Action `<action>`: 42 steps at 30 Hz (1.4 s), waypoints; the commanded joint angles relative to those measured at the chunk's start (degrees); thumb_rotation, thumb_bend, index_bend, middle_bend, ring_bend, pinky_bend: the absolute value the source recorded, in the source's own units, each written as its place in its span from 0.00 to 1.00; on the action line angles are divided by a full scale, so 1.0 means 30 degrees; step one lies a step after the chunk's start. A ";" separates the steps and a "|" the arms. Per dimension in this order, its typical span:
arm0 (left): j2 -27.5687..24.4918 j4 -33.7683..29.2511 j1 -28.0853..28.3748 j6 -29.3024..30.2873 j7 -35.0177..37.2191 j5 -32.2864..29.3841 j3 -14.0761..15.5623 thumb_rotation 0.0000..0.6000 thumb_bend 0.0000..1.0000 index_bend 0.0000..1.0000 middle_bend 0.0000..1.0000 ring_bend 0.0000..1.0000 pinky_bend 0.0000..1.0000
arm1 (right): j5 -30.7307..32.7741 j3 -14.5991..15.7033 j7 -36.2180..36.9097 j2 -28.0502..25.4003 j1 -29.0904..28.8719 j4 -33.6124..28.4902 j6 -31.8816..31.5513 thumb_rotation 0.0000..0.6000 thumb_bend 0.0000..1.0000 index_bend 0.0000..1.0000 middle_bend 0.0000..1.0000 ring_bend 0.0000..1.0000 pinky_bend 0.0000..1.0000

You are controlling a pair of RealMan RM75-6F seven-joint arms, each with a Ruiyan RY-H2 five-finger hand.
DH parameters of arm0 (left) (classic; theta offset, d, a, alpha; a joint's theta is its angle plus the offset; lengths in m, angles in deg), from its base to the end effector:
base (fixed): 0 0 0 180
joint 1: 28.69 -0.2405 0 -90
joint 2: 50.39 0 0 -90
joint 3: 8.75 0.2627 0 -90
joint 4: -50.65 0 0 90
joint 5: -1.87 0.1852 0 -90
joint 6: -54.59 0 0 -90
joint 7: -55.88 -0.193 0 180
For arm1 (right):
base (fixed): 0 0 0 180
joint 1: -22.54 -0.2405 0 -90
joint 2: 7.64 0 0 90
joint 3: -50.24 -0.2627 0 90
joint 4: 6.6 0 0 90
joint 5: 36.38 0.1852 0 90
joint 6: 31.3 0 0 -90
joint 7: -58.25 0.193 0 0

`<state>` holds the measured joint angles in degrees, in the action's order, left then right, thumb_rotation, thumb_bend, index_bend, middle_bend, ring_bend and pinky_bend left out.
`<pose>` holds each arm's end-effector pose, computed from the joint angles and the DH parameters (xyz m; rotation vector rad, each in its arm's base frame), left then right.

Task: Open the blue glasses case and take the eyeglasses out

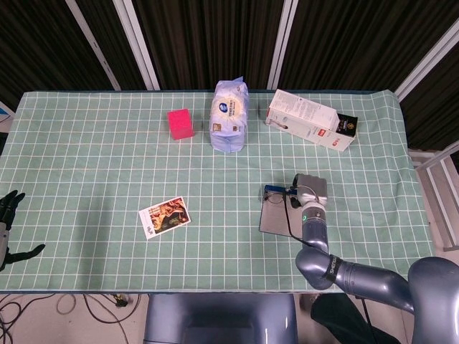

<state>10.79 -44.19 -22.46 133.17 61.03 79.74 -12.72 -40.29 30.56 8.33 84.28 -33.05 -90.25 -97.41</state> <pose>-0.3271 0.2370 0.1909 -1.2883 -1.0802 -0.8696 -0.1827 -0.4312 0.0009 1.3939 -1.2795 0.4268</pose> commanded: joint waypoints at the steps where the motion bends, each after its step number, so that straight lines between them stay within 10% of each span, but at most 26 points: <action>1: 0.0013 0.0002 0.0015 -0.0026 -0.0049 -0.0025 -0.0004 1.00 0.00 0.00 0.00 0.00 0.00 | 0.0059 -0.0081 -0.0037 0.0100 -0.0026 0.0113 0.0071 1.00 0.46 0.38 0.96 1.00 1.00; 42: -0.0057 -0.0115 0.0071 -0.0290 0.0072 -0.0318 -0.0072 1.00 0.00 0.00 0.00 0.00 0.00 | 0.0453 -0.0396 -0.0489 0.0322 0.0295 -0.0480 -0.0020 1.00 0.51 0.40 0.96 1.00 1.00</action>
<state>10.62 -44.54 -22.24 132.30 61.24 78.78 -12.94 -38.93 29.37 6.86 85.25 -32.17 -91.68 -97.47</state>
